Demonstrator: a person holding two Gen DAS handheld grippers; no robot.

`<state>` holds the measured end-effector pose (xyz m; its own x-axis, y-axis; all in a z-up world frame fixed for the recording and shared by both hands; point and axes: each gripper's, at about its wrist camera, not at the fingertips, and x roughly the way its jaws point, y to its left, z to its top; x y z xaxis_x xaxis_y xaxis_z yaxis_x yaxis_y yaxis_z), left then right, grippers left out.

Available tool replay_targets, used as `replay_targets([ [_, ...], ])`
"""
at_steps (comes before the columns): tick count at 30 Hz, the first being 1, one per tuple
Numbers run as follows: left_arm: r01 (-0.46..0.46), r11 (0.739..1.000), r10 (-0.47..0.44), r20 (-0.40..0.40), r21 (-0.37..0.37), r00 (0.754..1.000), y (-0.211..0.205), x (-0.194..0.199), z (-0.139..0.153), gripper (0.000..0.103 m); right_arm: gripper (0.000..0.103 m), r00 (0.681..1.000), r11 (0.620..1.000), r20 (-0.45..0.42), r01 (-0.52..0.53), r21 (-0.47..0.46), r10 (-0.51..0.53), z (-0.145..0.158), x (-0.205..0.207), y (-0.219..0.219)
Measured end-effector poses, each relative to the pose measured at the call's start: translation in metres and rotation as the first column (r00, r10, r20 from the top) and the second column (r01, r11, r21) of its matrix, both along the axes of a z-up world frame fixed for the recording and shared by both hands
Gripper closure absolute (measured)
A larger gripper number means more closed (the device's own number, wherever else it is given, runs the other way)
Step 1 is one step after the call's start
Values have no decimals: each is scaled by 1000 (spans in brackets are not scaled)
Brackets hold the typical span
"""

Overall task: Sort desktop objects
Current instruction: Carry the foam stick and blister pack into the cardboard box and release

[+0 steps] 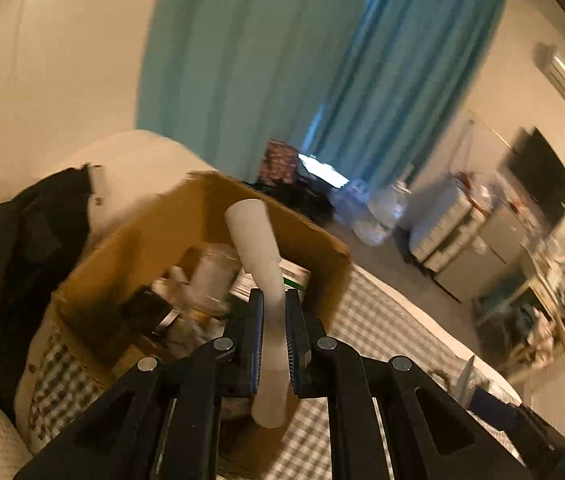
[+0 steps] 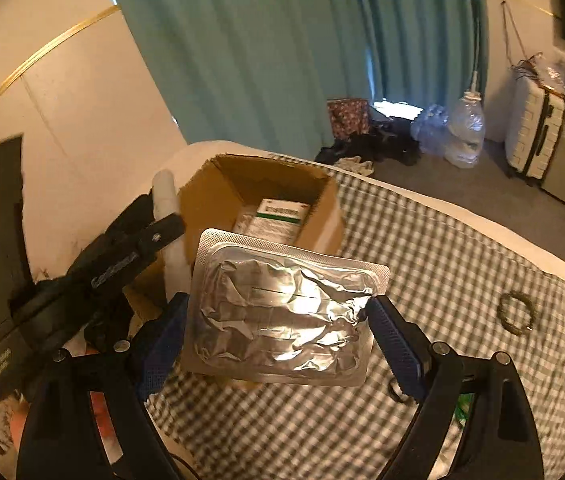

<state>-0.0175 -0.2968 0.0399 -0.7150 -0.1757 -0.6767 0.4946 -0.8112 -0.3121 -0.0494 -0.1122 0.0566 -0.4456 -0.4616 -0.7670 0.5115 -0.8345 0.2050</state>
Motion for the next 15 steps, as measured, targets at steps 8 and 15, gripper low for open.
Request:
replay_targets([
  [8, -96, 994, 100, 98, -48, 990, -33, -10, -32, 92, 14, 993, 990, 114, 14, -143, 2, -15, -53, -20],
  [15, -178, 984, 178, 98, -13, 979, -38, -15, -40, 66, 5, 989, 944, 141, -1, -331, 51, -5, -83, -49],
])
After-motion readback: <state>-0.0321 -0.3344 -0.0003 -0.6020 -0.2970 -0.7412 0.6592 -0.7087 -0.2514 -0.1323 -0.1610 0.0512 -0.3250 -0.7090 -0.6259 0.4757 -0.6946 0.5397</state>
